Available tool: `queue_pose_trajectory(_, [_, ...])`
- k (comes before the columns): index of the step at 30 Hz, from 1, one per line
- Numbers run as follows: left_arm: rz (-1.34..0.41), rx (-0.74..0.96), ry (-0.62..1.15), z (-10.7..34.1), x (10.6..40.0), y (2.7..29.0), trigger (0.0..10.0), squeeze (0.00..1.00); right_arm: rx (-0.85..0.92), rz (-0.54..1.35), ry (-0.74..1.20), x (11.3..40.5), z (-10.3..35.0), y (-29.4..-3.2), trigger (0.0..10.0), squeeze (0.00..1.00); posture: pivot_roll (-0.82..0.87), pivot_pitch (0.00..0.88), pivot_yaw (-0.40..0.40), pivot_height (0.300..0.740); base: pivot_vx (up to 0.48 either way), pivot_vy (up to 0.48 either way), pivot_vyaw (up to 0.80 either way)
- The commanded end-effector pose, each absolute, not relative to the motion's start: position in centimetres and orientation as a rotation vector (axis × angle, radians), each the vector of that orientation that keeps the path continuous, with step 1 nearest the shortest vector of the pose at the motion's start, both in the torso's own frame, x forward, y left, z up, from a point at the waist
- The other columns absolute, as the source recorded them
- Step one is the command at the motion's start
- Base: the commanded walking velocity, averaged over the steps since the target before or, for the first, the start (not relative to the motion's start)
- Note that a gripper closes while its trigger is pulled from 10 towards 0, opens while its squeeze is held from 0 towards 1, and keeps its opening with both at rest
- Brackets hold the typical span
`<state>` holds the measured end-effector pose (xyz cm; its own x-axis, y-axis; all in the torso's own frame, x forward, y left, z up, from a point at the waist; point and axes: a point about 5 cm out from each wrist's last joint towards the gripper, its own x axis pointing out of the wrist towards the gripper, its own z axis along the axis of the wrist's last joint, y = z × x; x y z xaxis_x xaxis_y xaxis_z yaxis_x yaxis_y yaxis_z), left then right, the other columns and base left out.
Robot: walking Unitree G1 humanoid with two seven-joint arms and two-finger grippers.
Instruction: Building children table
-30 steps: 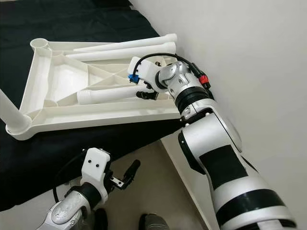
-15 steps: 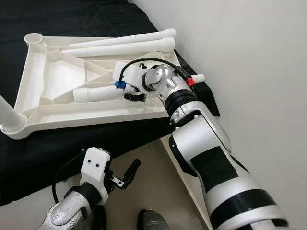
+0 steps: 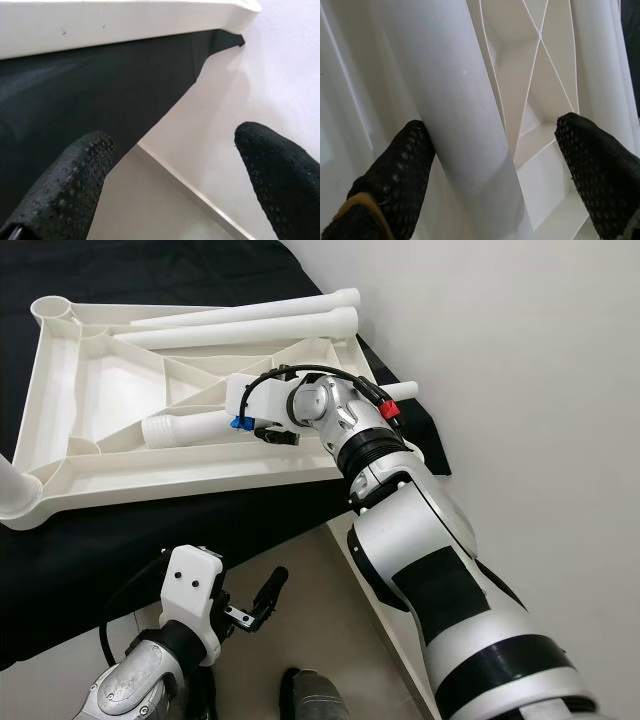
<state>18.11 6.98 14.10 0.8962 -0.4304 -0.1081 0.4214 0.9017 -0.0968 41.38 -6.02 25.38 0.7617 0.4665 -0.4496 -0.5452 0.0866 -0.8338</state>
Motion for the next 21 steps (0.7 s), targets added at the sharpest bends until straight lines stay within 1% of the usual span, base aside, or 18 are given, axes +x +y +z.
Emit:
queue_pose_trajectory(1, [-0.482,-0.093,0.157,14.0,17.0,5.8,10.0,0.0,-1.318,0.783,0.102,41.2,24.4,-5.8,10.0,0.0,-0.05,0.237,-0.195,0.74,0.0,0.0,0.0])
queue_pose_trajectory(5, [-0.482,-0.098,0.164,14.2,16.4,5.6,10.0,0.0,-1.297,0.827,0.103,40.9,24.3,-4.8,10.0,0.0,-0.04,0.244,-0.202,0.74,0.0,0.0,0.0])
queue_pose_trajectory(9, [-0.48,-0.103,0.166,14.3,16.2,5.5,10.0,0.0,-1.288,0.845,0.105,40.8,24.2,-4.4,10.0,0.0,-0.04,0.248,-0.205,0.74,0.0,0.0,0.0])
queue_pose_trajectory(14, [-0.456,-0.121,0.179,14.7,15.5,5.4,10.0,0.0,-1.295,0.858,0.062,40.5,24.1,-3.1,10.0,0.0,-0.05,0.279,-0.221,0.74,0.0,0.0,0.0])
queue_pose_trajectory(18, [-0.455,-0.123,0.181,14.8,15.3,5.3,10.0,0.0,-1.284,0.865,0.054,40.4,24.1,-2.8,10.0,0.0,-0.05,0.296,-0.219,0.74,0.0,0.0,0.0])
queue_pose_trajectory(19, [-0.444,-0.132,0.183,15.0,15.2,5.4,10.0,0.0,-1.269,0.87,0.026,40.3,24.1,-2.3,1.7,0.0,-0.05,0.288,-0.227,0.74,0.0,0.0,0.0])
queue_pose_trajectory(20, [-0.444,-0.132,0.183,15.0,15.2,5.4,10.0,0.0,-1.269,0.87,0.026,40.3,24.1,-2.3,1.7,0.0,-0.05,0.288,-0.227,0.74,0.0,0.0,0.0])
queue_pose_trajectory(21, [-0.442,-0.139,0.183,15.1,15.1,5.4,10.0,0.0,-1.265,0.869,0.02,40.2,24.2,-2.2,0.0,0.0,-0.05,0.288,-0.227,0.74,0.0,0.0,0.0])
